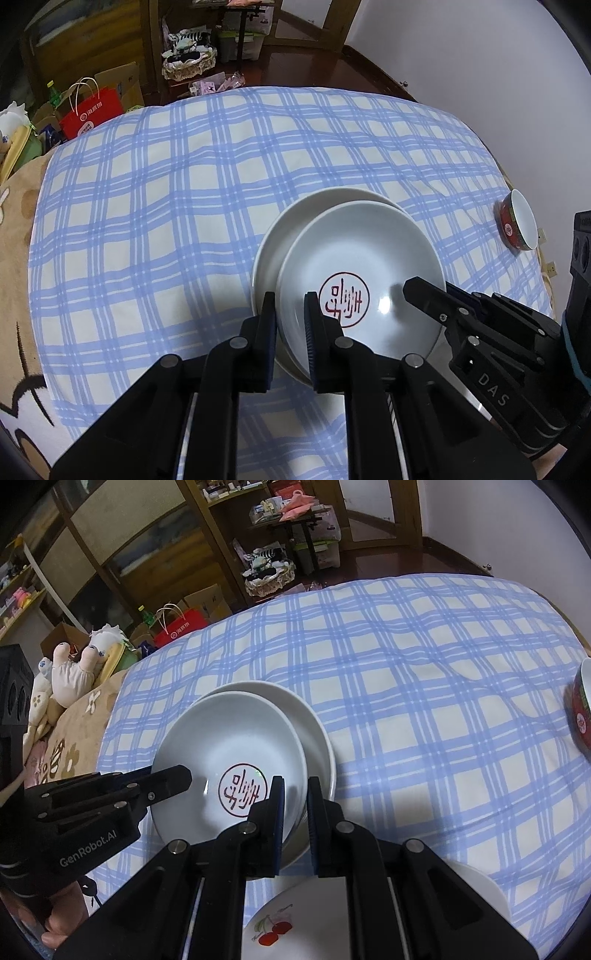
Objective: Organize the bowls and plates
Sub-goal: 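Lower the seal-print dish into the white dish and open both tools, then move both tools toward the plain white bowl on the cloth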
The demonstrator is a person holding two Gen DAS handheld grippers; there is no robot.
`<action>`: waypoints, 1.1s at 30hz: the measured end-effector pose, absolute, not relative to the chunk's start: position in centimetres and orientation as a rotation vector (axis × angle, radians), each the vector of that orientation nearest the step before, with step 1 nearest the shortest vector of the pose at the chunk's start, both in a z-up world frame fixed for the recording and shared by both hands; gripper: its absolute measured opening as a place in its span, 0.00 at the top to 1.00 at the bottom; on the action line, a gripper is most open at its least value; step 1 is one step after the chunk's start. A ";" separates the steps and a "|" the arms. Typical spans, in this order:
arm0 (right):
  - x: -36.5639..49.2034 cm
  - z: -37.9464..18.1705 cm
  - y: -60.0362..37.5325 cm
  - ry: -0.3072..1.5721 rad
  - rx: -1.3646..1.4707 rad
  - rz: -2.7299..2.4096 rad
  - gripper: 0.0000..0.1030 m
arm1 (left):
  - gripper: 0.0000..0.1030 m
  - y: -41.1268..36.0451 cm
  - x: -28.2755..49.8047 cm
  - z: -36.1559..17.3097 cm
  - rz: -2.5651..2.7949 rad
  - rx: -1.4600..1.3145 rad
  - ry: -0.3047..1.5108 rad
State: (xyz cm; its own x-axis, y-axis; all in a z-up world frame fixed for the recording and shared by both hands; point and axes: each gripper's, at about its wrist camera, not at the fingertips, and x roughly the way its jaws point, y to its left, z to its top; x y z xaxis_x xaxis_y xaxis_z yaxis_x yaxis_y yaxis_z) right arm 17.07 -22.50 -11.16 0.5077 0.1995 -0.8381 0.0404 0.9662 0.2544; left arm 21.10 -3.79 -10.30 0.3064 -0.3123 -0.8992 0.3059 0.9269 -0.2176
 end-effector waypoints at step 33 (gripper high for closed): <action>15.5 -6.6 -25.3 0.942 0.331 0.057 0.02 | 0.27 -4.5 19.4 -6.9 -0.305 0.123 1.023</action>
State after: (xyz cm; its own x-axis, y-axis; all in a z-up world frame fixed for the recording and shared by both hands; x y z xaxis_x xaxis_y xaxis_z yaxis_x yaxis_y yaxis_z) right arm 15.51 -25.28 -6.58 0.5910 0.1911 -0.7838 0.0952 0.9483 0.3029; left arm 19.43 -4.48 -6.90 0.4831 -0.1928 -0.8541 0.3070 0.9508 -0.0409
